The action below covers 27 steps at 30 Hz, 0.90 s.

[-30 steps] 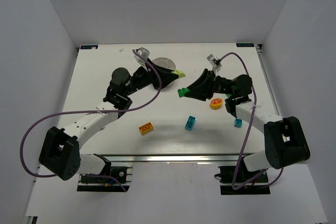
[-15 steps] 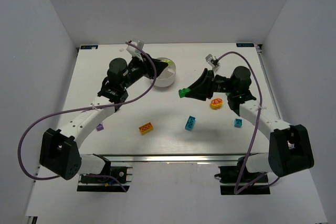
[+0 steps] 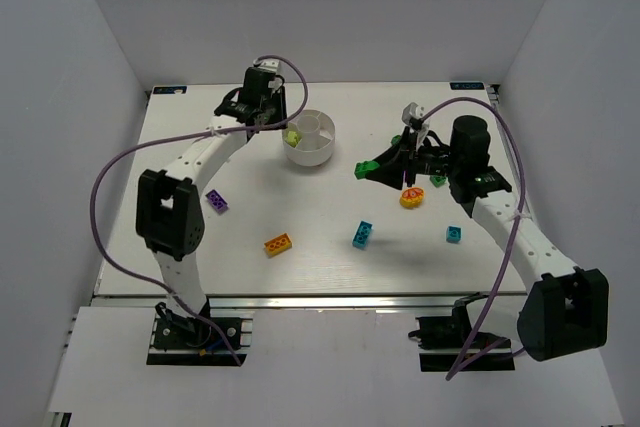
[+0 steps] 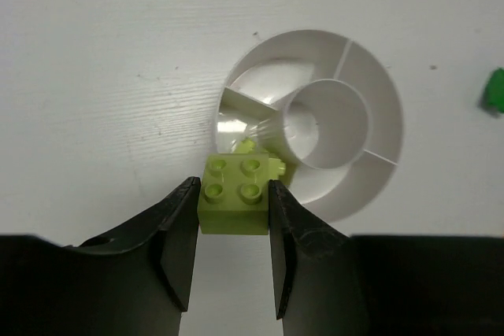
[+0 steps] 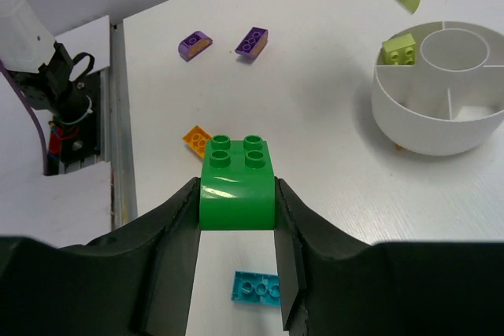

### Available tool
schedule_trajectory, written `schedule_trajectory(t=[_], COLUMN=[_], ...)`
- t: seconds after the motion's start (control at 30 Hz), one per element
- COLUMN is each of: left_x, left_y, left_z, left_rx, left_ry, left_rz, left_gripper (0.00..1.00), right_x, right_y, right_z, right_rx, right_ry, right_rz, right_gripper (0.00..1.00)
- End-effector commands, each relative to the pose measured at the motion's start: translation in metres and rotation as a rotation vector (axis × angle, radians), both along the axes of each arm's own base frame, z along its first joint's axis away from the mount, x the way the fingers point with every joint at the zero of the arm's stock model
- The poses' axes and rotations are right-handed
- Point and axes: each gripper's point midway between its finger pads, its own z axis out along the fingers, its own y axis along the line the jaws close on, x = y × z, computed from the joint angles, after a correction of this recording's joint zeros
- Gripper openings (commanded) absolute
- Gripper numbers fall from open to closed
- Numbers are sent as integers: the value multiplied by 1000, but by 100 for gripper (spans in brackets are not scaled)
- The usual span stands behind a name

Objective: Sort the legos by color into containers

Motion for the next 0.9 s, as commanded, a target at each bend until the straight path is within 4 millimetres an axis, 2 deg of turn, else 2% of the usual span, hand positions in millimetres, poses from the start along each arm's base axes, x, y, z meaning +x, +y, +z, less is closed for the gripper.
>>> schedule_trajectory(t=[0.0, 0.03, 0.1, 0.17, 0.23, 0.27, 0.3, 0.5, 0.87], left_x=[-11, -6, 1, 6, 7, 10, 11, 18, 23], left_y=[16, 12, 9, 6, 4, 1, 1, 3, -8], left_z=[-8, 0, -2, 6, -5, 1, -6, -8, -25], left_rx=[64, 42, 31, 17, 31, 20, 28, 27, 11], left_ry=[121, 111, 118, 113, 154, 145, 165, 161, 203], left_rz=[78, 73, 87, 92, 92, 85, 84, 93, 50], left_gripper=[0, 0, 0, 0, 0, 0, 0, 0, 0], right_x=[-9, -9, -12, -15, -17, -19, -20, -23, -23], right_y=[-7, -9, -10, -10, -11, -11, -10, -10, -10], right_z=[8, 7, 7, 8, 6, 7, 6, 7, 4], right_rx=[-17, -18, -17, -13, -10, -5, -3, 2, 8], right_ry=[-106, -110, -113, -115, -112, -110, -109, -110, -102], right_rz=[3, 0, 13, 20, 26, 34, 41, 54, 60], right_gripper=[0, 0, 0, 0, 0, 0, 0, 0, 0])
